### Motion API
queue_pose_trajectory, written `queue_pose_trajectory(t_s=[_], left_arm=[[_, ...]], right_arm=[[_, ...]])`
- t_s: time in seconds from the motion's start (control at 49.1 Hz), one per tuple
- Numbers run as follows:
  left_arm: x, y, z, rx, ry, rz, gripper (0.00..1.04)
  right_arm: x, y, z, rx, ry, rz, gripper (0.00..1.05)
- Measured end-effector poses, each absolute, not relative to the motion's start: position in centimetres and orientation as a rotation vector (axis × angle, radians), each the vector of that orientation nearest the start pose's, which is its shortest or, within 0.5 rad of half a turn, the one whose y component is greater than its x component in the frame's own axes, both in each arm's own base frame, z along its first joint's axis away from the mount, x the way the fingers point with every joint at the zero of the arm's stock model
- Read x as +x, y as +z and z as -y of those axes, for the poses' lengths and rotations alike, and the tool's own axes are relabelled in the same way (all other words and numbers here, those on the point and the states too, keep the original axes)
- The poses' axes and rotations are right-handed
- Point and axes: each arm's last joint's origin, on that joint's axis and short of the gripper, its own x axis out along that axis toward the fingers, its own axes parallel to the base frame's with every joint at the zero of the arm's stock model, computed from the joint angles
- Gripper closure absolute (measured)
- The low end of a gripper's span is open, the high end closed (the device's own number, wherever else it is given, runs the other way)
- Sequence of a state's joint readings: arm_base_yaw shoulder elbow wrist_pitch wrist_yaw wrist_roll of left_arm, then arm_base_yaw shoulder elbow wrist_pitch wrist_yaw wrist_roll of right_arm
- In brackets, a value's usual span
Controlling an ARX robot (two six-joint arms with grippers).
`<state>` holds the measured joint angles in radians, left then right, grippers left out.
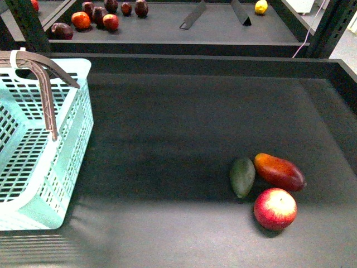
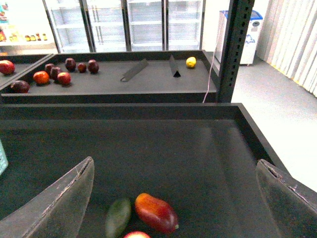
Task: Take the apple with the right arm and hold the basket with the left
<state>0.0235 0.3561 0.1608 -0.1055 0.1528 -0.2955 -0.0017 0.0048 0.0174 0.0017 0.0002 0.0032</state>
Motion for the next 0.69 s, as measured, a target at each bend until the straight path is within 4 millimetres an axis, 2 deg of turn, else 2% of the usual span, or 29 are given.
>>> queue_pose_trajectory(t_s=[0.082, 0.204, 0.285, 0.347, 0.55, 0.693], left_arm=[[14.8, 19.7, 0.1, -0.476, -0.086, -0.309, 0.07], [20.0, 20.6, -0.6, -0.674, -0.025, -0.327, 0.07], [24.5, 19.5, -1.2, -0.811, 0.056, -0.398, 0.07], [26.5, 18.4, -1.6, -0.883, 0.108, -0.440, 0.07], [31.3, 16.0, -3.0, -1.022, 0.253, -0.494, 0.07], [35.1, 16.3, -4.7, -1.076, 0.309, -0.446, 0.07]], right_arm=[[9.7, 16.9, 0.0, 0.003, -0.002, 0.014, 0.09], [9.7, 16.9, 0.0, 0.003, -0.002, 0.014, 0.09], [9.7, 16.9, 0.0, 0.003, -0.002, 0.014, 0.09], [9.7, 16.9, 0.0, 0.003, -0.002, 0.014, 0.09], [9.7, 16.9, 0.0, 0.003, -0.002, 0.014, 0.09], [9.7, 16.9, 0.0, 0.003, -0.002, 0.014, 0.09]])
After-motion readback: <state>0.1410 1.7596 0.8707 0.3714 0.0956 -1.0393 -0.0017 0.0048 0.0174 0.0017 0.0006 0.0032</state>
